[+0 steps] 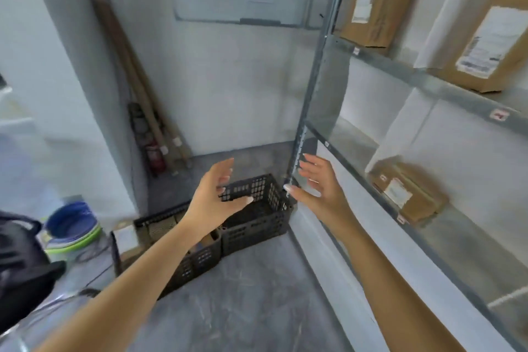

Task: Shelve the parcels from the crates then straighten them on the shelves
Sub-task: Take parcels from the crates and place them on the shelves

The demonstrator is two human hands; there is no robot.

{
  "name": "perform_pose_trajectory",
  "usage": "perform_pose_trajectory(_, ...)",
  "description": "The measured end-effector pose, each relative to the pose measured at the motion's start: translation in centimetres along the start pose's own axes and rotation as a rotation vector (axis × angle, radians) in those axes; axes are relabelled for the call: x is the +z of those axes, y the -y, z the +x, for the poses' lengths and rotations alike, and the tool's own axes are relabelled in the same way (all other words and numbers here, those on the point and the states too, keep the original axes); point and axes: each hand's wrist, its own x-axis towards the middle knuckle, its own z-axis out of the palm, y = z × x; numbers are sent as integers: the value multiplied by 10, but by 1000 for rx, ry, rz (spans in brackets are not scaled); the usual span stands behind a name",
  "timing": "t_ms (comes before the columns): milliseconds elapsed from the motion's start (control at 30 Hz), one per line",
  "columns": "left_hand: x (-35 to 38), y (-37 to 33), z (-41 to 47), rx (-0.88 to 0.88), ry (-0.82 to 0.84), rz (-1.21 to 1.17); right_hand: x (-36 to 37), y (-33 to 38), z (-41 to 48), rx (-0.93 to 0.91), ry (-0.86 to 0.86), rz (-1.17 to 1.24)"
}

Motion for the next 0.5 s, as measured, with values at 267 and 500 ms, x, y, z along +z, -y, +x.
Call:
perform_pose_trajectory(267, -78, 115, 66, -364, -309, 4, 126, -71, 147, 56, 376, 73)
perform_pose_trajectory(500, -123, 196, 100, -590, -479, -50, 229, -113, 231, 160, 627, 28)
